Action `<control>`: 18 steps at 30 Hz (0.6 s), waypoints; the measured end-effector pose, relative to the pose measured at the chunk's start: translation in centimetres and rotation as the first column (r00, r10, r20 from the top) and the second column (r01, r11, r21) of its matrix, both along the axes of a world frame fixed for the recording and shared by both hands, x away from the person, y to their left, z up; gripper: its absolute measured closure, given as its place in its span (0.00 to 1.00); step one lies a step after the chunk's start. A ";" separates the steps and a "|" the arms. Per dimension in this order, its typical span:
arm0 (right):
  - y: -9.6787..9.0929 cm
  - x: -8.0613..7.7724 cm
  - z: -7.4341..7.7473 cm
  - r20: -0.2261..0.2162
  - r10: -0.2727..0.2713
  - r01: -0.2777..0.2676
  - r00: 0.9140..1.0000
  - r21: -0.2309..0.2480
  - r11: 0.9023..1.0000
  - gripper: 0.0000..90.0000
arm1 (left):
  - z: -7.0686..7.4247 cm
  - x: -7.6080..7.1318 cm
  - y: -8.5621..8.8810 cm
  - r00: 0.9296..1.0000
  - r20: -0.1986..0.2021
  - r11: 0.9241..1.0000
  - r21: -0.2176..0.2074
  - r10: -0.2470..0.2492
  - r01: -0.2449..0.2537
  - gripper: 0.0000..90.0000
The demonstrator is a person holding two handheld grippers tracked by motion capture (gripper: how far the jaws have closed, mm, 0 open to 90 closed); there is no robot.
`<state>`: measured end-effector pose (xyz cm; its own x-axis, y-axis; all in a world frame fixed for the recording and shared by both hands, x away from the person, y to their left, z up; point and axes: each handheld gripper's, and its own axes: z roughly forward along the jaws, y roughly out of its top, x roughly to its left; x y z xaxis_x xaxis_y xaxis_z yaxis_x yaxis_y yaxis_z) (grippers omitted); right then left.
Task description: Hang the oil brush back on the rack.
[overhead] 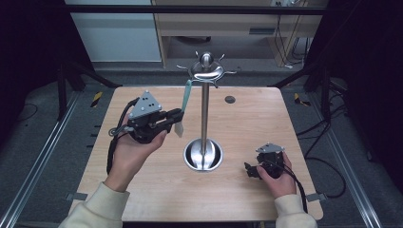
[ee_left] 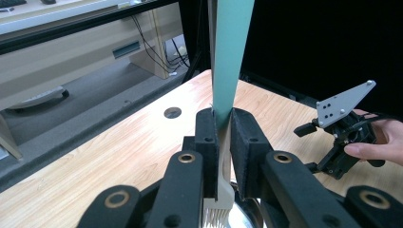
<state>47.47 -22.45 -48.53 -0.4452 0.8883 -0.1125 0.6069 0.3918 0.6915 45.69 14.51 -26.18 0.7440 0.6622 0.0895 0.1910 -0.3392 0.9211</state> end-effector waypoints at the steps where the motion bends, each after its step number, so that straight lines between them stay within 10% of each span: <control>1: 0.0 0.0 0.0 -0.001 -0.001 0.001 1.000 0.000 1.000 0.09 | 0.0 0.0 0.0 1.000 -0.001 1.000 0.003 -0.003 0.003 0.91; 18: 0.0 0.0 0.0 -0.001 -0.002 0.002 1.000 0.002 1.000 0.09 | 0.2 0.1 -0.2 1.000 0.008 1.000 0.022 0.006 -0.006 0.89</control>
